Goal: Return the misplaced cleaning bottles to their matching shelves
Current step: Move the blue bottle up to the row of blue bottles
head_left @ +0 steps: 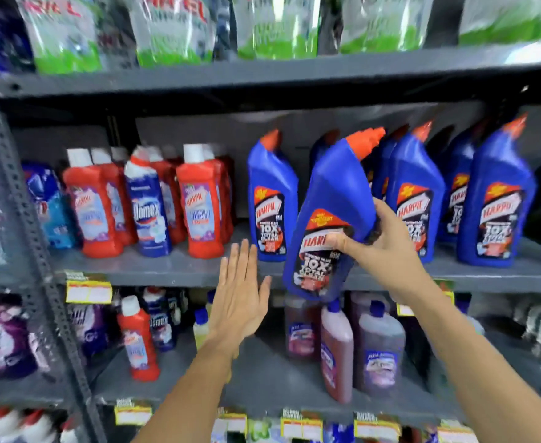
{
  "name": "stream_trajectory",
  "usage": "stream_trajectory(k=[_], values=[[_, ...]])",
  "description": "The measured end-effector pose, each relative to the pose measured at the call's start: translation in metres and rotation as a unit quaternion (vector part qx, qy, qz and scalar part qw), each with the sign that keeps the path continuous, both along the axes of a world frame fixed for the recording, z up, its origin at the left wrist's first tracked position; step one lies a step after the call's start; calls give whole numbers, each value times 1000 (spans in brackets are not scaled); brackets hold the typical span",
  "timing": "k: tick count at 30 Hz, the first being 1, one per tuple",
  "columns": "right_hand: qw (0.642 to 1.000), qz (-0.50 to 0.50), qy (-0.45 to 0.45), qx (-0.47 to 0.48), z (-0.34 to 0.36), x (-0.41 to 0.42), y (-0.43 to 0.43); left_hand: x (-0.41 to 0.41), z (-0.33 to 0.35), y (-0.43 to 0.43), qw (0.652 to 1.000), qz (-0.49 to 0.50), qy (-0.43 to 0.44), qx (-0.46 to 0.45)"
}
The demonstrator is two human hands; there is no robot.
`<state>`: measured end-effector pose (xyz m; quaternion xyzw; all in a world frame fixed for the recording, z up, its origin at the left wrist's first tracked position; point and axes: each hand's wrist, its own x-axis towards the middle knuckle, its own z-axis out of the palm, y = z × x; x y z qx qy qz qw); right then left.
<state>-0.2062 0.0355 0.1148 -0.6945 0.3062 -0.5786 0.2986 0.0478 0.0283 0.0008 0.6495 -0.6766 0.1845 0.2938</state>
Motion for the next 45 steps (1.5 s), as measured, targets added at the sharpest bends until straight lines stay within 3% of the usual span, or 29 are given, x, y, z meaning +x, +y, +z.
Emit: stream_trajectory(k=[4,10,16,20,23,33,45], values=[[998,-61,0,-26,30,-1,-28,-3,5,-13,991,11,4,134],[987,-138,78,3,39,0,-67,-5,14,-16,984,28,-5,173],[970,-198,129,48,23,-5,-102,0,12,-23,987,28,-7,161],[975,-177,120,67,3,-7,-104,3,7,-25,990,25,-9,139],[964,-181,162,106,-23,-8,-95,2,6,-24,992,26,-9,126],[977,-139,89,134,-48,-13,-103,-3,3,-24,993,42,-10,109],[971,-149,134,134,-56,-7,-114,-6,4,-22,994,46,1,104]])
